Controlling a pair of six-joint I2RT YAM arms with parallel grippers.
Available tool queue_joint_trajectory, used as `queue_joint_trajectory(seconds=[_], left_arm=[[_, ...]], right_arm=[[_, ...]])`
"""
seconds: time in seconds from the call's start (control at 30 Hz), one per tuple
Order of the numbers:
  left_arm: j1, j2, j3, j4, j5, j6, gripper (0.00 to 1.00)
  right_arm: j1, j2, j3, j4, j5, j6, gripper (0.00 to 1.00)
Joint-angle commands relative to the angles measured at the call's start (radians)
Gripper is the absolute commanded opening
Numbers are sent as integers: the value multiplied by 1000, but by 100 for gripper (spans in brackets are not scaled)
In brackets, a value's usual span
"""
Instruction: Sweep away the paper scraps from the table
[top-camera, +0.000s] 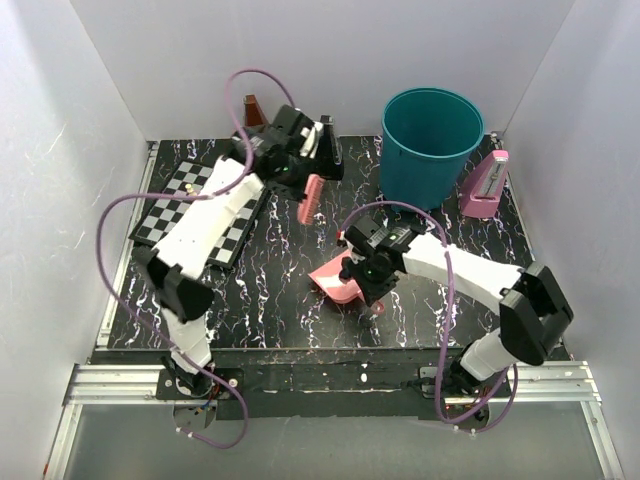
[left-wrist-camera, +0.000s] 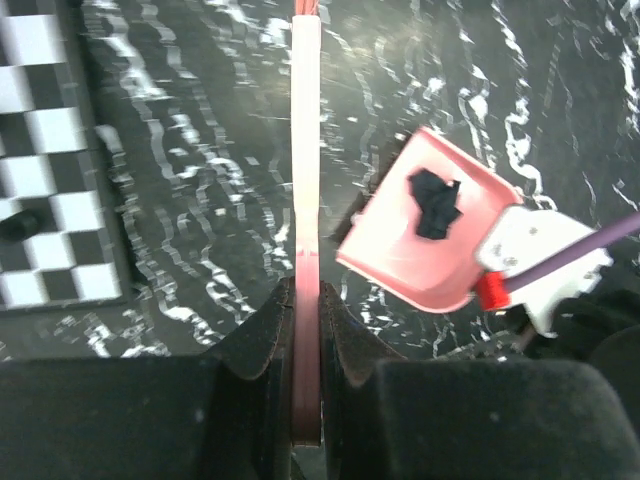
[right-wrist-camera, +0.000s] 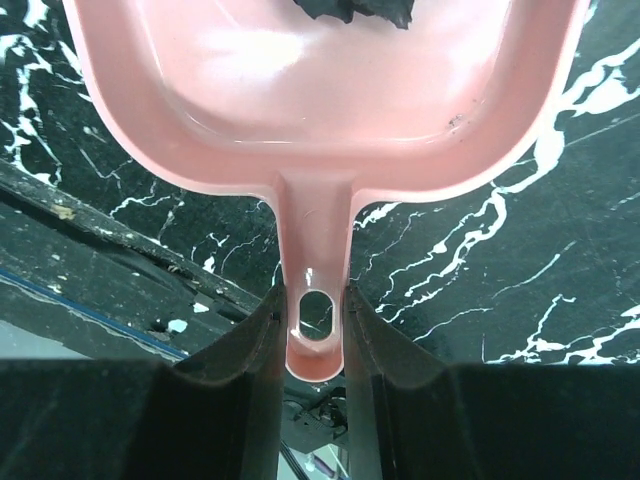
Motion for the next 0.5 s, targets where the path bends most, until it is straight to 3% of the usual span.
queue_joint_trajectory(seconds=[0.0, 0.2, 0.47], left_arm=[[9, -219, -126, 15, -270, -39, 0], [43, -487, -464, 267, -480, -29, 0], [45, -777, -855, 551, -507, 72, 0]], right_arm=[[1, -97, 31, 6, 42, 18, 1], [-8, -160, 156, -98, 33, 26, 1], [-129, -164, 468, -228, -51, 44, 1]])
